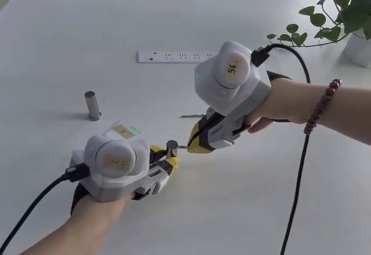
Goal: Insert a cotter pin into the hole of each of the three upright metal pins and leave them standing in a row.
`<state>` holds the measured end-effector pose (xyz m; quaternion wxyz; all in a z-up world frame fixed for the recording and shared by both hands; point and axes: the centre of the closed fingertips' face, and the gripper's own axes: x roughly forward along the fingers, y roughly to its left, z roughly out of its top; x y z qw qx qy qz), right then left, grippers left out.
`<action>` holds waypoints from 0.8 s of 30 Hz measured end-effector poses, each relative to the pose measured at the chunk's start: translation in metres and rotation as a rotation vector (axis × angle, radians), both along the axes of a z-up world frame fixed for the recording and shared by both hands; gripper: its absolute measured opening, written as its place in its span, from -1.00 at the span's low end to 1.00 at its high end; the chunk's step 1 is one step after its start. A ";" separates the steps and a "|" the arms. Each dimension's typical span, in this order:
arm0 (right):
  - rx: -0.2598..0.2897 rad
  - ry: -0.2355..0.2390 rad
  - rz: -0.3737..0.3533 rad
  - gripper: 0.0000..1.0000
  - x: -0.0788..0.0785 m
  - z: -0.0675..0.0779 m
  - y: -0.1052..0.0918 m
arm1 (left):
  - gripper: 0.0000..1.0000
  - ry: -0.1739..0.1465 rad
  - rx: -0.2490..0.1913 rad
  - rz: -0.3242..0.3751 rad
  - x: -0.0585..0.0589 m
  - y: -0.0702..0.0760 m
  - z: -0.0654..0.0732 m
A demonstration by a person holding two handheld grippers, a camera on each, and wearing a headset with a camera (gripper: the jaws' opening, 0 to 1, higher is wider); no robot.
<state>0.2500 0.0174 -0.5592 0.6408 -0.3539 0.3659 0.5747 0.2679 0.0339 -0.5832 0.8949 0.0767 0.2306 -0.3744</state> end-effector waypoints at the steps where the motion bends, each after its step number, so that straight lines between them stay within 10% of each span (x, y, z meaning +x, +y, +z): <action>1: 0.001 -0.001 0.003 -1.00 0.000 0.000 0.001 | -0.77 0.001 -0.001 0.002 0.000 0.000 0.000; 24: 0.081 -0.007 -0.042 -0.88 0.005 0.006 0.009 | -0.77 0.004 -0.011 0.025 0.000 0.000 -0.001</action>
